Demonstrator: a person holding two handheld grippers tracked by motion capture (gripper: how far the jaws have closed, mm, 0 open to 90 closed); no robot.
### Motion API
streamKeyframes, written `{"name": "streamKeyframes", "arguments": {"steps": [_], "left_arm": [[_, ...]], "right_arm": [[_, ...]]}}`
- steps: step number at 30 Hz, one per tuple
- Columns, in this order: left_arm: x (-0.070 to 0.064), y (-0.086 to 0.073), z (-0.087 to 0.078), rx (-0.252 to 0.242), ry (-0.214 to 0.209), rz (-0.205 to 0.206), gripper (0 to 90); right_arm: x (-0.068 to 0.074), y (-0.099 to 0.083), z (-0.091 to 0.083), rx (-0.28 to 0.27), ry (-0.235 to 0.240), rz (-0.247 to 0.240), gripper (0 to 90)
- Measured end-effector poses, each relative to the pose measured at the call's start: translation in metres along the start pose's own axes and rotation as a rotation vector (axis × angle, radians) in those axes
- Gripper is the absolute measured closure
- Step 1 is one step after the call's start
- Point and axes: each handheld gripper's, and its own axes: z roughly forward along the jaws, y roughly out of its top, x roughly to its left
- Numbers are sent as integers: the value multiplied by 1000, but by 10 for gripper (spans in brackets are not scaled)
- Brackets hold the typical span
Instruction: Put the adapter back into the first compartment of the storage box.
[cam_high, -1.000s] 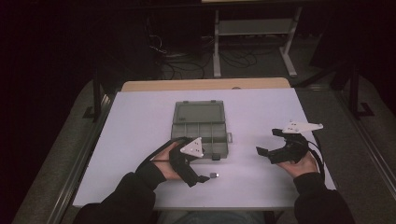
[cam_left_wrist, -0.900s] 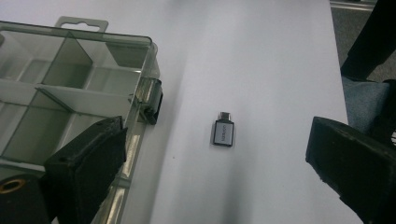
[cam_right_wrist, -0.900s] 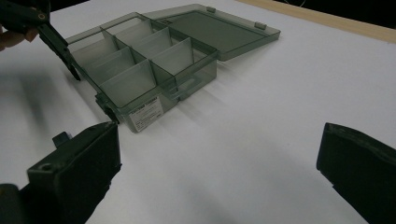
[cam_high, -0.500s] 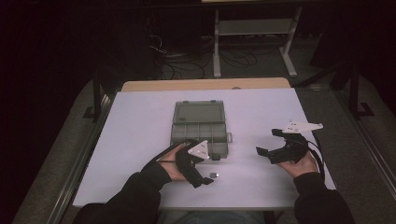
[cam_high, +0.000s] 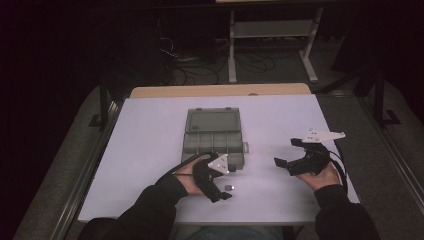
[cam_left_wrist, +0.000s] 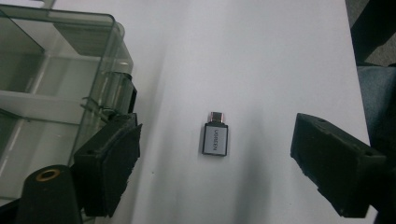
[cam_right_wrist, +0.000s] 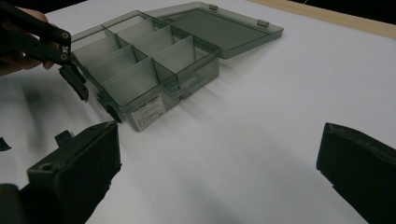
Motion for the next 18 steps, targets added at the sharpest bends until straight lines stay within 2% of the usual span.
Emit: {"name": "streamKeyframes", "arguments": {"steps": [11, 18], "left_arm": [[-1, 1, 7, 29, -24, 4, 267], [-1, 2, 9, 39, -30, 19, 400]], "right_arm": [[0, 0, 0, -1, 5, 6, 0], [0, 0, 0, -2, 6, 6, 0]]}}
